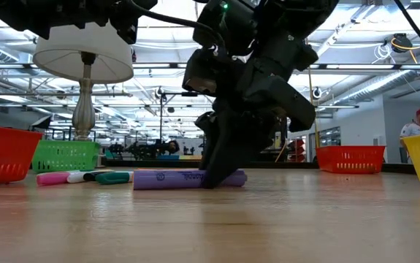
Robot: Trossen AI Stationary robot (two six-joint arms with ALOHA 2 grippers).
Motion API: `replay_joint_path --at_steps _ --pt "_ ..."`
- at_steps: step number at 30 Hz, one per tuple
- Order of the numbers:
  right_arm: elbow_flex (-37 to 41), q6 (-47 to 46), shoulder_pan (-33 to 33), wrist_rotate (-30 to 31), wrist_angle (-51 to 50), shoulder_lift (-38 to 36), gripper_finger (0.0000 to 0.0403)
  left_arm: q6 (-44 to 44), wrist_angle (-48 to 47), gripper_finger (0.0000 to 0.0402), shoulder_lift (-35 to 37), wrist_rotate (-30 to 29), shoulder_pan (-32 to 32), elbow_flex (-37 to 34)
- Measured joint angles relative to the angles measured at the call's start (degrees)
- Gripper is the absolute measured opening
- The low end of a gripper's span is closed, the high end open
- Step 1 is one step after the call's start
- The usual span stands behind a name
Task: Pick & Place Markers
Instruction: Put the purple highlighter pen into the bottom red basket
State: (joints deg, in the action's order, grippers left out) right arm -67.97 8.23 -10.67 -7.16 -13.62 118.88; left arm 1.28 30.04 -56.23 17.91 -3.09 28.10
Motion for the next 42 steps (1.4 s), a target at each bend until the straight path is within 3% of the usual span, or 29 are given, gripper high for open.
replay_joint_path --at_steps 3,9,15,22,26,30,36,42 --pt "0.42 -0.36 -0.76 0.82 0.06 -0.75 0.0048 0.39 0.09 0.0145 0.00 0.00 0.00 0.00" --pt "0.64 -1.03 -2.36 0.83 -0.98 -5.87 0.0048 0.52 0.11 0.0145 0.00 0.00 0.00 0.00" --pt "2.16 -1.54 -4.69 5.17 -1.55 -13.83 0.0048 0.52 0.12 0.0145 0.00 0.00 0.00 0.00" --pt "17.01 -5.54 -5.03 7.50 24.05 -21.95 0.0048 0.99 0.17 0.0145 0.00 -0.04 0.00 0.00" --pt "25.59 -6.85 -5.25 14.45 34.62 -28.70 0.0048 1.91 0.10 0.0145 0.00 -1.03 0.11 0.00" --pt "32.36 -5.80 -5.04 21.47 38.63 -37.05 0.0048 -0.91 0.18 0.0145 -0.98 -6.54 1.19 0.00" --pt "40.71 -2.00 -4.31 25.20 47.33 -49.66 0.0048 -11.76 7.78 0.0145 -9.03 -14.90 5.28 0.02" --pt "48.84 -0.63 -4.29 25.12 58.98 -56.75 0.0048 -23.06 23.21 0.0145 -21.50 -15.85 7.78 0.31"
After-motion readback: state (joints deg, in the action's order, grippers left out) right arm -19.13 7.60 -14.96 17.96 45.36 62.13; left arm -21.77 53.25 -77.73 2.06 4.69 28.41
